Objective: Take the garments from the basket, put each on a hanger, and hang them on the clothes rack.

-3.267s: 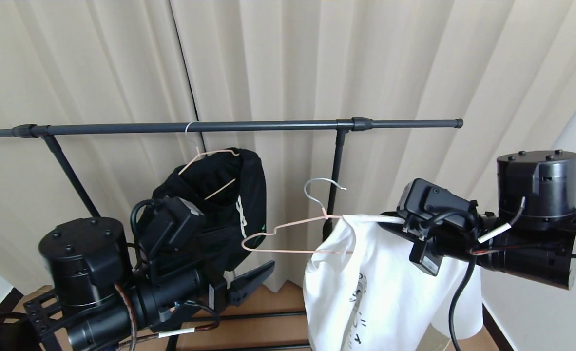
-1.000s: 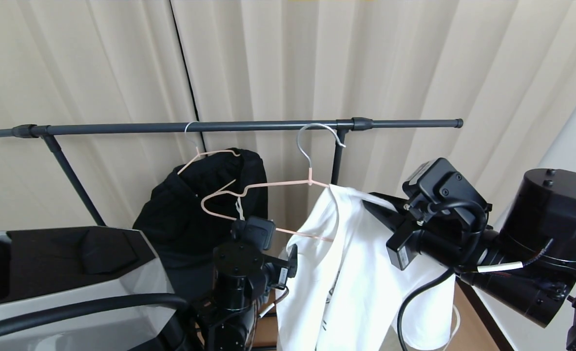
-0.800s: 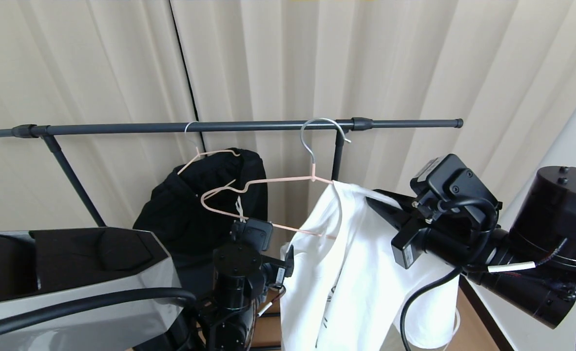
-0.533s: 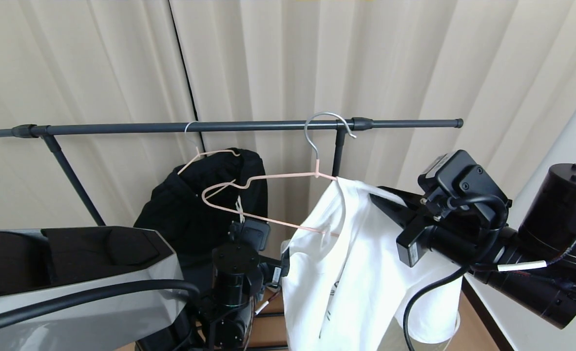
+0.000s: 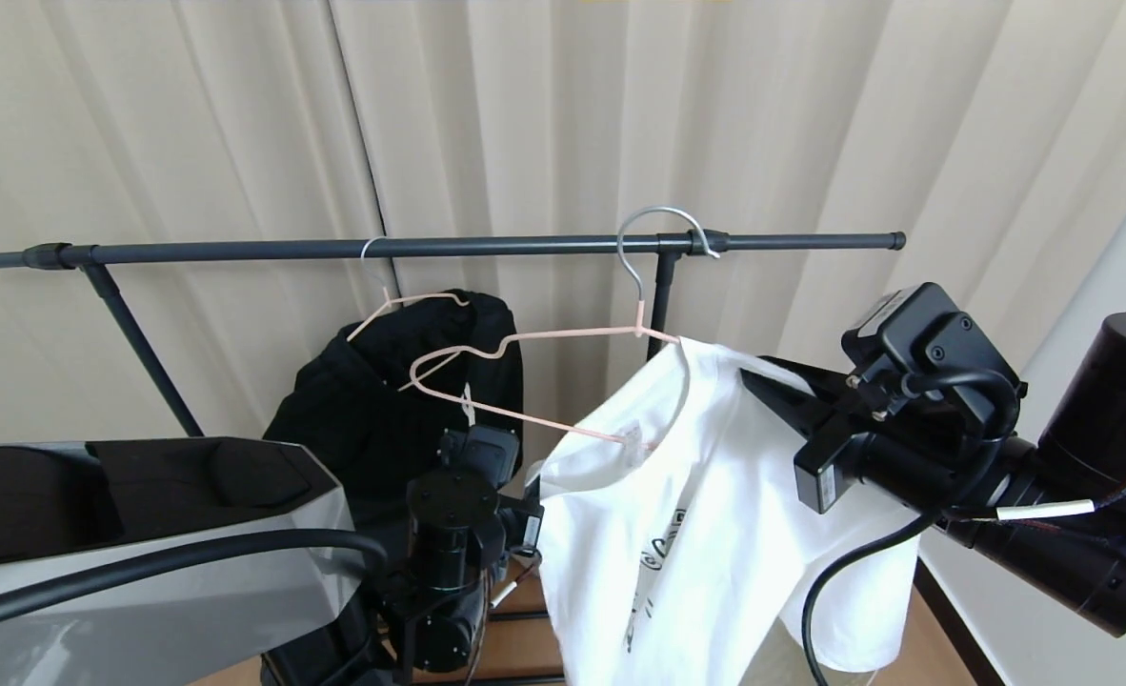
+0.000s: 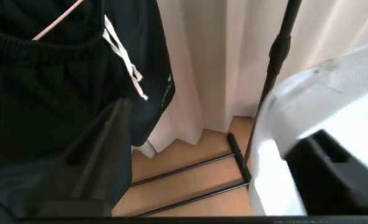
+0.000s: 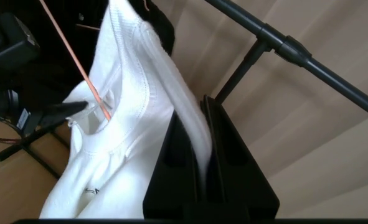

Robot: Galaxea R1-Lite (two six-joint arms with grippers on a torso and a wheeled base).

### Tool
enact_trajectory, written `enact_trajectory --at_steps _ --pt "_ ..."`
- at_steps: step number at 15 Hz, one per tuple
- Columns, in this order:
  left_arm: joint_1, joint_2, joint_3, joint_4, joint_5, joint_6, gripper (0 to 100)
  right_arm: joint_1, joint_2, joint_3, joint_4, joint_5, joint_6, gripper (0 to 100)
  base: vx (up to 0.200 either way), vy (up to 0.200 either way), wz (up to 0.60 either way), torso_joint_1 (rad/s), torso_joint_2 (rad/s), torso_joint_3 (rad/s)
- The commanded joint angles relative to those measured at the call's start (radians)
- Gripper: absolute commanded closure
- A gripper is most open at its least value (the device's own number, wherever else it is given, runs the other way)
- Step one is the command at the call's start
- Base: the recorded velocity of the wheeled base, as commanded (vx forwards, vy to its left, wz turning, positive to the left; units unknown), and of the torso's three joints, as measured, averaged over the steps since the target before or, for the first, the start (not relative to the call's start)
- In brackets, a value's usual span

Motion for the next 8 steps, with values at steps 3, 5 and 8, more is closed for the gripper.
enact_trajectory --at_steps 3,5,8 --pt "0.016 -0.046 0.013 -0.025 0.0 0.026 100 -0.042 0.011 -0.001 0.003 0.007 -0.001 100 0.0 0.0 0.0 0.0 0.0 0.0" --pt "0.053 -0.061 0.011 -0.048 0.0 0.053 100 -0.078 0.031 0.001 0.004 0.008 0.001 100 0.0 0.0 0.0 0.0 0.0 0.0" --pt "0.078 -0.067 0.005 -0.048 0.0 0.059 100 -0.084 0.034 0.007 0.006 0.008 -0.001 100 0.0 0.0 0.0 0.0 0.0 0.0"
